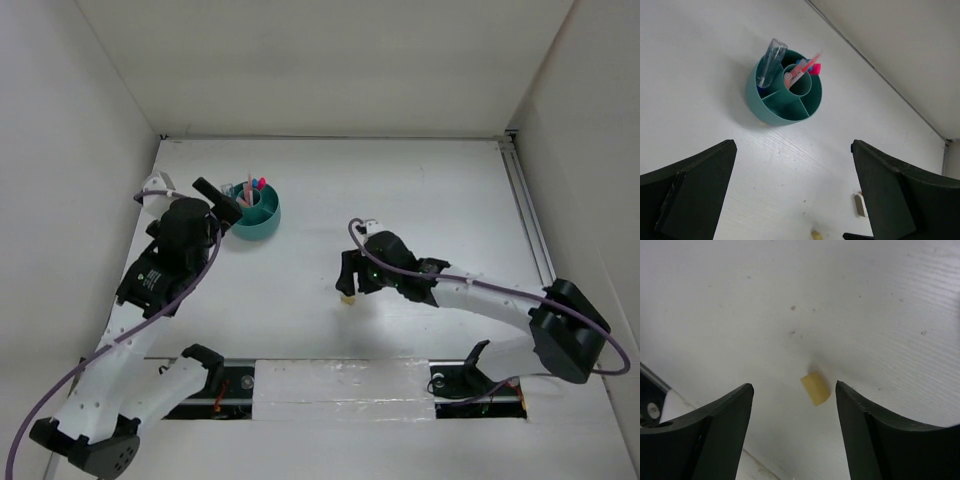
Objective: Sort the stationery into containers
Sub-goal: Pick up the stationery from the center of the board.
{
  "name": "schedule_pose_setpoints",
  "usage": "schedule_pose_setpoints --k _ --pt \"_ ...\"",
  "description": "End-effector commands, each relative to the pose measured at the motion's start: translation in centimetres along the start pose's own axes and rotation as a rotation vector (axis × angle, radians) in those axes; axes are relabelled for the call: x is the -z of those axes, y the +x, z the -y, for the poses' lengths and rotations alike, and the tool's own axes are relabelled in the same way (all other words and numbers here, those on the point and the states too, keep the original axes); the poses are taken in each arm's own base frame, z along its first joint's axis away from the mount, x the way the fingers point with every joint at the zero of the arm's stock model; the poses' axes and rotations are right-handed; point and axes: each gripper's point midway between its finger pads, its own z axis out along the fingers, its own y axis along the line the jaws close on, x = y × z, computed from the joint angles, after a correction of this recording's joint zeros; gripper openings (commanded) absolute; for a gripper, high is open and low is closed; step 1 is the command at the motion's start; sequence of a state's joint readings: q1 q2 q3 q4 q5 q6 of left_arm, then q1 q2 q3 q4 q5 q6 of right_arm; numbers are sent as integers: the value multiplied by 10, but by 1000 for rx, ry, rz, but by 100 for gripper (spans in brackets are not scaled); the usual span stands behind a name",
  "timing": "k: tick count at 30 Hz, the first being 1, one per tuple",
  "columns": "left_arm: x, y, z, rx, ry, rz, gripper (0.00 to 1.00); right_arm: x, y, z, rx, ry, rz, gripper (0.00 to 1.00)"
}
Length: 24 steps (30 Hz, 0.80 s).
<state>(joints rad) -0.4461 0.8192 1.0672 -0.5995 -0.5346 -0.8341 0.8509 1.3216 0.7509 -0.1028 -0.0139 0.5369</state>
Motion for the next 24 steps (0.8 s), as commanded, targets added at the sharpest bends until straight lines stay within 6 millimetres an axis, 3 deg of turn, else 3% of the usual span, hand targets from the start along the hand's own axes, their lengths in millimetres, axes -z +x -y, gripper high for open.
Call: schedule_pose_setpoints --k 1,5,10,16,17,18,20,24 --pt "17 -18 -1 -141 -13 -9 100 -12 13 12 -33 78 -38 72" --pt "14 -25 -19 -201 -59 60 100 -20 27 13 -27 96 -77 72" --pt "-9 -2 -42 -214 -91 42 100 -25 33 16 -9 117 -98 69" --pt "-12 -3 -40 -226 -95 30 100 -35 54 19 16 140 -155 64" --pt "-13 0 -42 -231 -100 24 100 -36 57 20 17 146 -164 61" --pt "-12 1 -41 -224 -85 24 100 -37 62 24 18 157 -181 52" --pt "-10 -1 -41 -220 -80 30 100 -39 64 27 20 172 -187 46" --pt "-8 -2 -41 -215 -74 36 100 -39 65 29 32 200 -195 46"
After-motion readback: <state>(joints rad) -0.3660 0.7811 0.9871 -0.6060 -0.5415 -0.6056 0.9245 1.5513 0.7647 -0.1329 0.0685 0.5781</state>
